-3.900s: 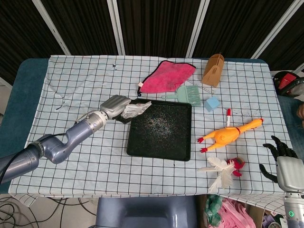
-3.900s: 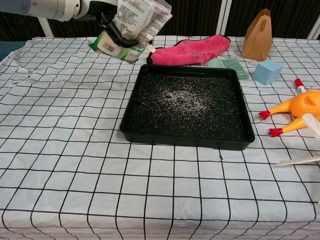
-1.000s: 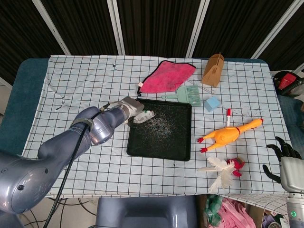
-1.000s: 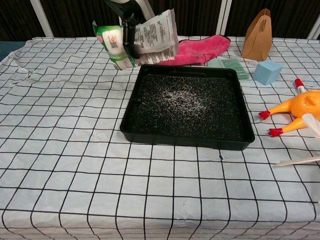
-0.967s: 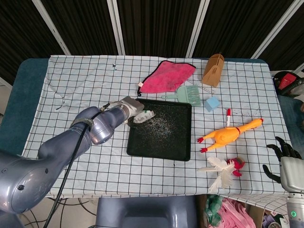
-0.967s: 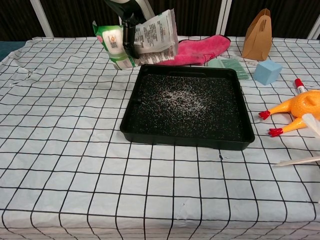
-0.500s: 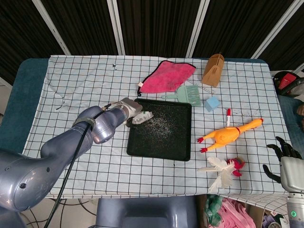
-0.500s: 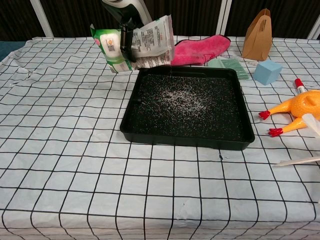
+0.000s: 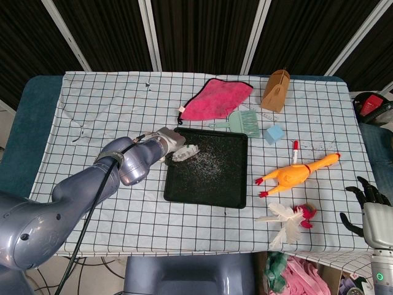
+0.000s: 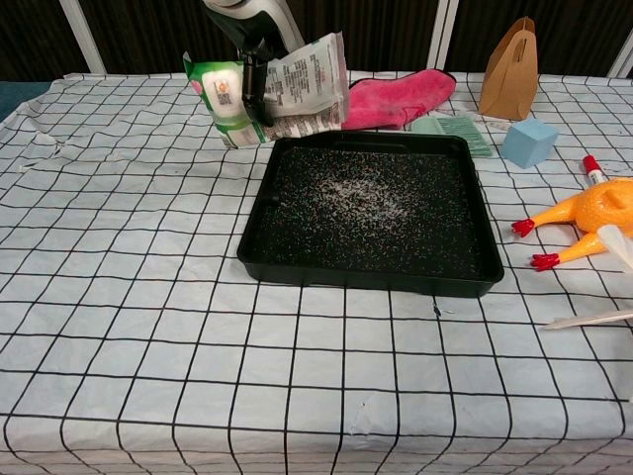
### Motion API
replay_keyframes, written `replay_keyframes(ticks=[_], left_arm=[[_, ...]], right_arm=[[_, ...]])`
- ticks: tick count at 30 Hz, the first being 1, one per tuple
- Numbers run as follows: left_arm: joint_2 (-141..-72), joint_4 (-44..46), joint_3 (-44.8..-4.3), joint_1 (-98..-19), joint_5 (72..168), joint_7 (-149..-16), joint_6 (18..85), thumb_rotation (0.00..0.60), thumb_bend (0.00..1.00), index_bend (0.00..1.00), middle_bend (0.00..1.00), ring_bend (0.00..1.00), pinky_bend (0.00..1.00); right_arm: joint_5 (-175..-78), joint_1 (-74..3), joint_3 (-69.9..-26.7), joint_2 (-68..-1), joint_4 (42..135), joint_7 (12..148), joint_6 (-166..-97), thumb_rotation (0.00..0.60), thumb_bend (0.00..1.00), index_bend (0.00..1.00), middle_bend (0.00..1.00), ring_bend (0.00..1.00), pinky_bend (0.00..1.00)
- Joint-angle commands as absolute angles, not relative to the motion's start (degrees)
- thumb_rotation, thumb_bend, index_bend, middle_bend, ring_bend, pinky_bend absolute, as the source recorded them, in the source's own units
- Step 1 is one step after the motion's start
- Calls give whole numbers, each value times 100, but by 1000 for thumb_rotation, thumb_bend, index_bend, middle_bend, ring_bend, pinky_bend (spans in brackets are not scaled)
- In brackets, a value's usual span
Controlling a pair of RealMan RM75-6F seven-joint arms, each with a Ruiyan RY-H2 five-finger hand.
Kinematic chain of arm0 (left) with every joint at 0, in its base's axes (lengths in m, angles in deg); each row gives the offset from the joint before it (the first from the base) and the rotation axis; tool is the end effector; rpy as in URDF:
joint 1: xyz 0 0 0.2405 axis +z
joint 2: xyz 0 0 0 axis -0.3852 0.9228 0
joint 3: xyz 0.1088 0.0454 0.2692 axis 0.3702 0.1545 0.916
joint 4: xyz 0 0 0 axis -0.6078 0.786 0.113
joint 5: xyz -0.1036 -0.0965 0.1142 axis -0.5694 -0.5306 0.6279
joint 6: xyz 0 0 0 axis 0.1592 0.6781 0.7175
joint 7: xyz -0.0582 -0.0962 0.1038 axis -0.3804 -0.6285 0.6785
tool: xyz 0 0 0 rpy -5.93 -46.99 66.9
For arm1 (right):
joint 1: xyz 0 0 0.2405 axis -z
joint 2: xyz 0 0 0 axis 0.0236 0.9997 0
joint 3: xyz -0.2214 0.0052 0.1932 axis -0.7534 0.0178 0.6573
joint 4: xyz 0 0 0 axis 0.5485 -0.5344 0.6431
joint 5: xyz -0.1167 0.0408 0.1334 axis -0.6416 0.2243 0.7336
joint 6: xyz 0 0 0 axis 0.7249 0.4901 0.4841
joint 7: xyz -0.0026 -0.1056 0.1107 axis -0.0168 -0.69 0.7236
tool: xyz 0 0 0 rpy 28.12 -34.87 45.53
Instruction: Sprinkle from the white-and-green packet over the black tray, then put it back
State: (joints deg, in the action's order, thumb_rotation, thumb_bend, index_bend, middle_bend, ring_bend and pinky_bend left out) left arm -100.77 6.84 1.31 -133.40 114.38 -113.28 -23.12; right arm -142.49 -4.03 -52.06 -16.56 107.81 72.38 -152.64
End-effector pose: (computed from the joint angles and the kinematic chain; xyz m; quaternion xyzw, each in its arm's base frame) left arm 0.0555 0.4759 0.0494 -0.8651 -0.3675 -0.0095 0.3412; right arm -0.3478 -0.1874 0.2082 0.5483 -0.3902 0.3575 0.6476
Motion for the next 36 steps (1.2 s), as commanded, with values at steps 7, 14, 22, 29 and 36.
replay_keyframes(ticks=[7,14,22,29,36], left_arm=[[-10089,742,-15,-13306,11555,-11431,-2507,600,700,385,453,375,534],[-10108,792,-80,-13313,11664,-11507,-2751,600,700,387,455,375,535],[-10185,926,-208,-13312,11735,-11612,-3132,600,668,386,449,375,534],[-10209,981,-387,-13199,11828,-11590,-3166,600,653,389,453,375,535],[-10221,1025,-461,-13160,11923,-11626,-3261,600,654,389,453,375,537]], right_arm=[[-14250,-401,-5204,-1655,10783,7243,-15269,600,214,279,82,141,254],[-14264,-400,-5203,-1657,10779,7254,-15279,600,214,279,82,141,253],[-14265,-398,-5202,-1656,10777,7261,-15282,600,215,279,82,142,253],[-14267,-398,-5200,-1658,10777,7267,-15283,600,215,279,82,141,254],[-14266,-397,-5198,-1659,10775,7272,-15286,600,214,279,82,142,254]])
